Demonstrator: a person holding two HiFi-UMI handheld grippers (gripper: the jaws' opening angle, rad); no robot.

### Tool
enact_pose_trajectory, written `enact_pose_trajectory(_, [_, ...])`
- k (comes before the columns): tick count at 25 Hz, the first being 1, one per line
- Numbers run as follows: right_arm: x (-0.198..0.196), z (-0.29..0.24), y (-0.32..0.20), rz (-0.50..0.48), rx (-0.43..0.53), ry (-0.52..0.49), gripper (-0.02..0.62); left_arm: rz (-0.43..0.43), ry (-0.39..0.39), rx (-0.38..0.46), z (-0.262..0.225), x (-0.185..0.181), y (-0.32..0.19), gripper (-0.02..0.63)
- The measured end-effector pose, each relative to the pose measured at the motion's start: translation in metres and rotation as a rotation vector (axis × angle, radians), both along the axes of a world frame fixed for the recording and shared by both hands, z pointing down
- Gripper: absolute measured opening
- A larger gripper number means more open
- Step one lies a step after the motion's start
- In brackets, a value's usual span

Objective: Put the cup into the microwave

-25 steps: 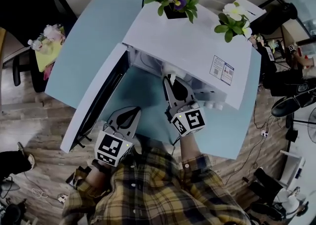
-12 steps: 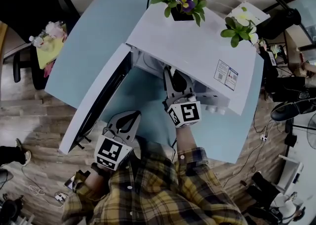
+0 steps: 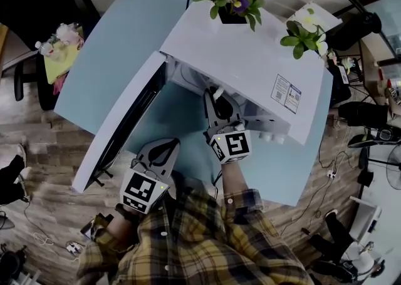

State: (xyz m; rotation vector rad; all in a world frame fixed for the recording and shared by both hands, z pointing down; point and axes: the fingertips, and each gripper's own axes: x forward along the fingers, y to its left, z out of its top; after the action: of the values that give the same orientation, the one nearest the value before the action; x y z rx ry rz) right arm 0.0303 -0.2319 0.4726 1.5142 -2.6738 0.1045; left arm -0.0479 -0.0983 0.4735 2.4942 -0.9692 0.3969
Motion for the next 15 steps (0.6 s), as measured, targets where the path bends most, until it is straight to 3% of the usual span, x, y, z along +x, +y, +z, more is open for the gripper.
enact_pose_trajectory(15, [0.0, 0.039, -0.027, 0.079, -0.105, 0.017, 0.052, -0.003, 0.001, -0.011, 0.005, 0.005, 0.004, -0.009])
